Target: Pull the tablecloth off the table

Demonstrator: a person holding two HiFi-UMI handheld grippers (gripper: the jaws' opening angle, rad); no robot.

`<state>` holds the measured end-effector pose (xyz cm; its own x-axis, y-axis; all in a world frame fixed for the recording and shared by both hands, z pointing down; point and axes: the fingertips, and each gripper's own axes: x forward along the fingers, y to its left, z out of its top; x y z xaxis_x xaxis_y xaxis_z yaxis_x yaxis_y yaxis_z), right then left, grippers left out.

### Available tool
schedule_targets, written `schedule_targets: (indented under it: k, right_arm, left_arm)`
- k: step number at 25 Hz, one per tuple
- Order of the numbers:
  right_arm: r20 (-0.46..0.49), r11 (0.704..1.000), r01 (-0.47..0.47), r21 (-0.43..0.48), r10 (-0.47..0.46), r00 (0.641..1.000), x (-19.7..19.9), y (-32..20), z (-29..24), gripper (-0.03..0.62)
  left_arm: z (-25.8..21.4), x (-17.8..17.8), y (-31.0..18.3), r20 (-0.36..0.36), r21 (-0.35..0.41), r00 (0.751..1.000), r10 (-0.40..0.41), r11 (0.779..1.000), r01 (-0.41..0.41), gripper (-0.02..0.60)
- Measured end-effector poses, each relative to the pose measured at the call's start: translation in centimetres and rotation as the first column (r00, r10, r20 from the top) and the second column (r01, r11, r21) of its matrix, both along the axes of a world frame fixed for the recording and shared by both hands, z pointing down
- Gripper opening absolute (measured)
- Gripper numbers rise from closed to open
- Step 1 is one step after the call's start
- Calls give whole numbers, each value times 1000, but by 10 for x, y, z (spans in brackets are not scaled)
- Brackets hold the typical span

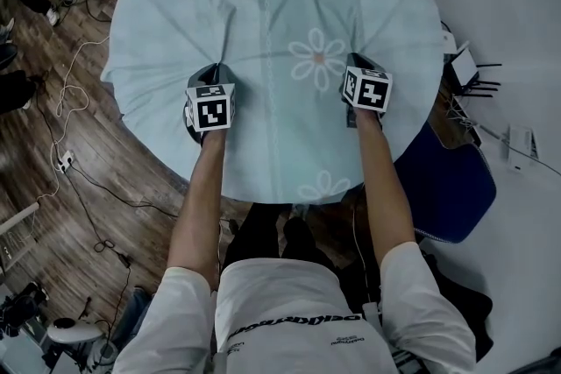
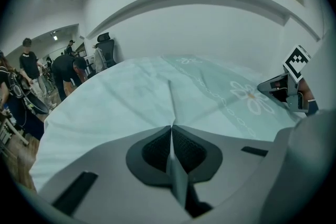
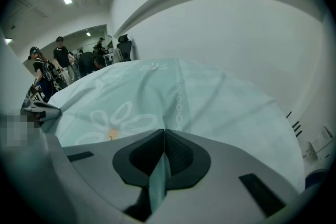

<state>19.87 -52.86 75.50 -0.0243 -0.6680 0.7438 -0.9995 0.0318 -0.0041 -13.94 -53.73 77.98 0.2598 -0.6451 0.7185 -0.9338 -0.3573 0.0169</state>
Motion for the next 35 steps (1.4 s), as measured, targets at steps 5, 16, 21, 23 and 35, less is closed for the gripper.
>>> schedule_targets:
  k: [5,16,21,23,35]
  right_arm:
    - [60,1000,-16,-2,16,998,2,3,-1,34]
    - [131,998,-24,53,16,991,1,36,-18,32]
    - [159,997,-19,72,8,987,-2,49,-34,32]
    - [164,997,-13,81,0,986,-5,64,-42,32]
    - [201,992,29,122,-53,978,-19,172,-91,32]
  left_arm:
    - [-3,4,3,-21,-3,1000,7,1000,-7,17]
    - [-25,9,32,-81,16,997,-2,1000,4,15]
    - [-41,10,44,-99,20,995,-3,1000,5,15]
    - [-49,9,59,-99,25,995,0,1000,2,15]
    - [-99,9,172,-132,54,991,-28,998,36,15]
